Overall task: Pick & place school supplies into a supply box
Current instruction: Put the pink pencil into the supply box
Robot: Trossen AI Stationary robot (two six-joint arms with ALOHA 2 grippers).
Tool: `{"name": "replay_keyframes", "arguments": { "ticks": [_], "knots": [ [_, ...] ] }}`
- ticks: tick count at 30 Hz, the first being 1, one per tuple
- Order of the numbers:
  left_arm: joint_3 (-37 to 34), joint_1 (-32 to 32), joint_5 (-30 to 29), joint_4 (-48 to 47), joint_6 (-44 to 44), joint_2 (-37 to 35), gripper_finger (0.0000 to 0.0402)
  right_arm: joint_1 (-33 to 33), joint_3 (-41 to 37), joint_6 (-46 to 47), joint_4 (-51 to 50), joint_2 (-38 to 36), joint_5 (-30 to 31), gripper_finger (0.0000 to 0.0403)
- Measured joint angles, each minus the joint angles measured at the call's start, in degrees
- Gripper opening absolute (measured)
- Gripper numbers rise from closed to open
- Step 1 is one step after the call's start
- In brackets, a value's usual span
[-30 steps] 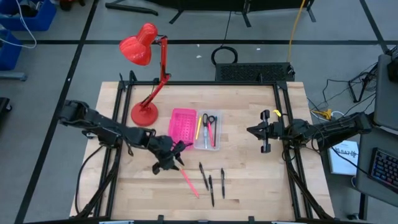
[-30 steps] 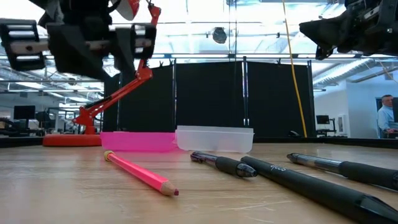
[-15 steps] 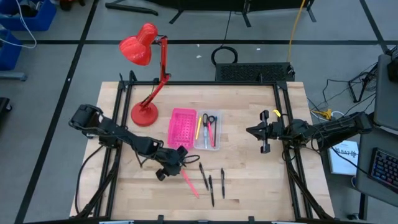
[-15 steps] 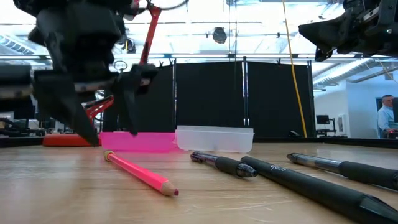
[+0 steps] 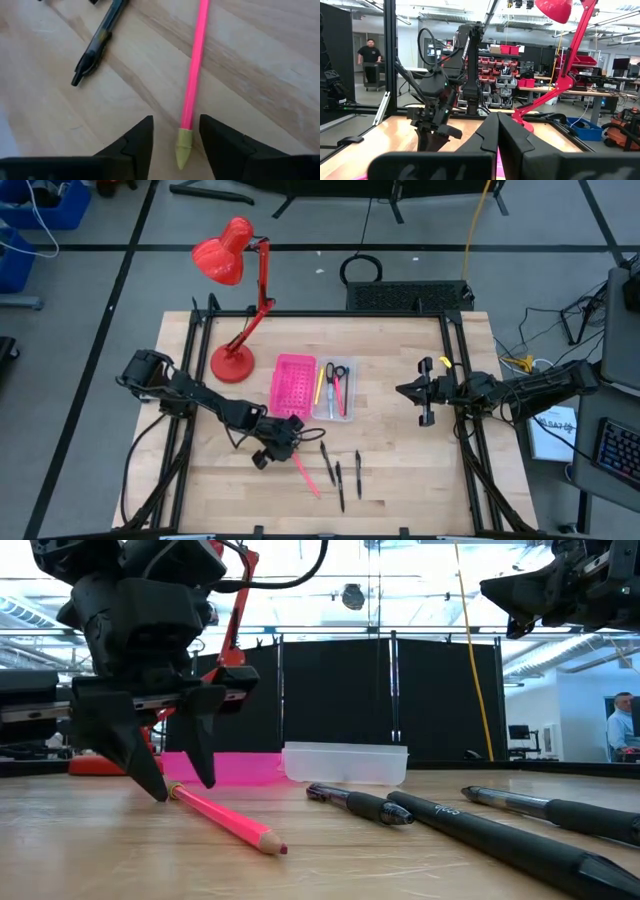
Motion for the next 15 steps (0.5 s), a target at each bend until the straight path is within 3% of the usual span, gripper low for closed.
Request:
{"name": "replay_keyframes", "arguments": {
  "ticks": [11,15],
  "knots": [
    [-0.07,-0.10,0.70,-2.33,1.09,0.05,0.0017,0.00,0.00,0.00,-0.02,0.00,0.00,0.0000],
    [-0.05,-0.16,0.96,-3.41,4.14,0.04,0.0018,0.00,0.02,0.02,-0.02,0.00,0.00,0.0000]
  ]
}}
